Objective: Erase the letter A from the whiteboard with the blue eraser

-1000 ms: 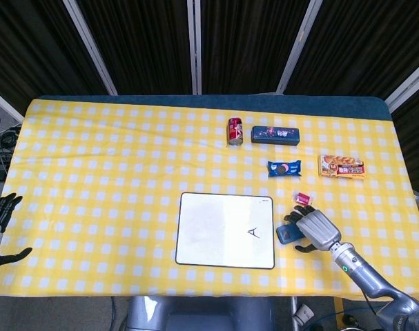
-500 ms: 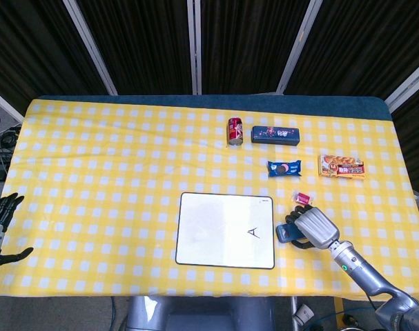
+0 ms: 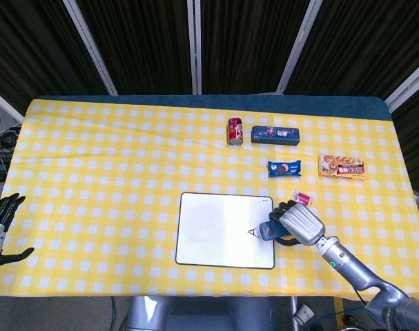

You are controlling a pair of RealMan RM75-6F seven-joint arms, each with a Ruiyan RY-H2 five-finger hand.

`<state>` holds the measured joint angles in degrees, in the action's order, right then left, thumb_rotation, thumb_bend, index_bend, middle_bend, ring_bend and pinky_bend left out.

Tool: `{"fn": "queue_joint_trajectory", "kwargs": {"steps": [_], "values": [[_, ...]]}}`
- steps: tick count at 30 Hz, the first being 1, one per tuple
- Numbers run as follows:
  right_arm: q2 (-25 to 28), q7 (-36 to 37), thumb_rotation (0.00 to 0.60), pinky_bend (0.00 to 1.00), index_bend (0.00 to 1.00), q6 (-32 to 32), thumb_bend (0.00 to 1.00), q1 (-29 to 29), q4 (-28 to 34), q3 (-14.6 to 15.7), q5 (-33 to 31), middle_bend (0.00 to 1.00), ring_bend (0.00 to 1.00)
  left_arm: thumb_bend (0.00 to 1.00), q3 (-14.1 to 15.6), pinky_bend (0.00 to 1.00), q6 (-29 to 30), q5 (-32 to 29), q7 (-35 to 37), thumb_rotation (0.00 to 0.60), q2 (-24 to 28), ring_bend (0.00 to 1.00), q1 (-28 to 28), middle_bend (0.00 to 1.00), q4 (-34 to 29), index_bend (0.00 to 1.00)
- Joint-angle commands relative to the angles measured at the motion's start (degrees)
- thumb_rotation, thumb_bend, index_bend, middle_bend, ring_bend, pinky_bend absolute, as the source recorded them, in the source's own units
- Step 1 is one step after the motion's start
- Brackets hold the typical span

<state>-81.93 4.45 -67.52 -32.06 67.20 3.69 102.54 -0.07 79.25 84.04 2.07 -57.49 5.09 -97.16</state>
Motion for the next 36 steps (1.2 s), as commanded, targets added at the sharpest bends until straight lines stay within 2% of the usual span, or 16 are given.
{"fn": "queue_joint_trajectory", "kwargs": {"steps": [1, 4, 7, 15, 25, 32, 36], "values": [[0.88, -3.13, 0.6, 0.45, 0.5, 3.29, 0.29, -2.44, 4.4, -1.65, -1.18, 0.51, 0.37, 0.0, -0.02, 0.0, -0.13, -0.09, 0.02, 0.6, -0.02, 0.0, 0.08, 0.0, 0.07, 0.0], [-1.53, -7.8, 0.6, 0.46, 0.51, 9.58, 0.35, -5.2, 5.84, -4.56, -5.56, 0.52, 0.38, 0.0, -0.15, 0.0, -0.3, -0.47, 0.34, 0.6, -0.01, 0.0, 0.15, 0.0, 0.31, 0.0], [-3.22, -10.93, 0.6, 0.47, 0.52, 11.71, 0.41, -5.74, 5.73, -6.01, -8.62, 0.52, 0.39, 0.0, -0.2, 0.0, -0.32, -0.64, 0.57, 0.6, 0.04, 0.0, 0.16, 0.0, 0.46, 0.0], [-5.79, -15.17, 0.6, 0.48, 0.53, 15.53, 0.43, -6.56, 4.88, -6.32, -12.98, 0.53, 0.4, 0.0, -0.23, 0.0, -0.74, -1.22, 1.08, 0.6, 0.07, 0.0, 0.22, 0.0, 0.82, 0.0], [-4.26, -14.74, 0.6, 0.52, 0.59, 16.52, 0.47, -6.75, 7.89, -3.57, -12.06, 0.59, 0.48, 0.0, -0.13, 0.0, -1.06, -1.42, 0.63, 0.6, -0.17, 0.0, 0.34, 0.0, 0.87, 0.0], [-0.51, -16.08, 0.6, 0.52, 0.59, 17.67, 0.47, -6.68, 14.34, 0.94, -8.77, 0.59, 0.48, 0.0, -0.26, 0.0, -1.28, -1.8, 0.54, 0.6, -0.29, 0.0, 0.47, 0.0, 1.05, 0.0], [0.44, -15.57, 0.6, 0.52, 0.59, 17.25, 0.48, -6.44, 16.32, 2.32, -7.47, 0.59, 0.48, 0.0, -0.28, 0.0, -1.29, -1.87, 0.6, 0.6, -0.26, 0.0, 0.47, 0.0, 1.06, 0.0]]}}
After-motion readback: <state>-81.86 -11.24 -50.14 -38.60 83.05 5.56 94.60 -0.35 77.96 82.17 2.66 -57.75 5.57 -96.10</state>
